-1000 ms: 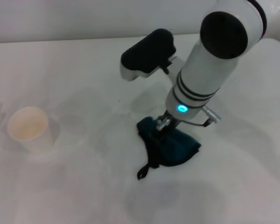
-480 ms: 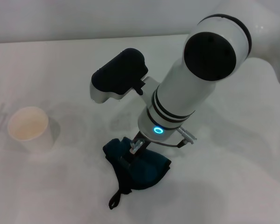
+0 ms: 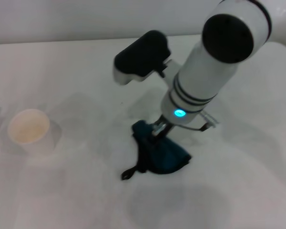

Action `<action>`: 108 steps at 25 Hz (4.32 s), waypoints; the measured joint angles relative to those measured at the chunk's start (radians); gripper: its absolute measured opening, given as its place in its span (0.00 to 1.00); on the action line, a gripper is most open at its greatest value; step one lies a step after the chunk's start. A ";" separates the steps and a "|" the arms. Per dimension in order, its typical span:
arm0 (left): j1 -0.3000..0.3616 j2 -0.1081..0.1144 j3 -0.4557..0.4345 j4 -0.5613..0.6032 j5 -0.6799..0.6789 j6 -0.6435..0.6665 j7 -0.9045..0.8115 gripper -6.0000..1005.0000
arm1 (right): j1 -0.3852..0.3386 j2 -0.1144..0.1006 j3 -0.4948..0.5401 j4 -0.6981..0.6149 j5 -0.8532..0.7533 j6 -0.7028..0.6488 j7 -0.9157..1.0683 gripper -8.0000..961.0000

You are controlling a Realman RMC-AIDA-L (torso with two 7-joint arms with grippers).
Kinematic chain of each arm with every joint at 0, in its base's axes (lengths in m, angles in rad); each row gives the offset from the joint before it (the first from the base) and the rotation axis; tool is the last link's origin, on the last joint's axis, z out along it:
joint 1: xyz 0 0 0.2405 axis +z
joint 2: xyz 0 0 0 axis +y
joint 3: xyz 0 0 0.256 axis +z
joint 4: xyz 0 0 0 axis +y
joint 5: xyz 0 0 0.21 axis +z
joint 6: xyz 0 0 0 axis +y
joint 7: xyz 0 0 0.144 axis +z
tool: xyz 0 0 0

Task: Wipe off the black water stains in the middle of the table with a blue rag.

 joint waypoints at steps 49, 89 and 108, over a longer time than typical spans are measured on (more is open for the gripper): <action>-0.014 0.000 -0.002 0.006 -0.002 0.001 0.002 0.87 | -0.200 -0.010 0.534 -0.098 -0.384 0.201 -0.190 0.28; -0.026 0.001 -0.002 0.002 -0.005 -0.053 0.002 0.87 | -0.499 -0.013 1.437 0.687 1.254 -0.092 -2.381 0.32; -0.007 -0.003 -0.002 0.080 -0.135 -0.050 0.046 0.87 | -0.491 -0.010 1.453 0.918 1.450 -0.044 -2.868 0.33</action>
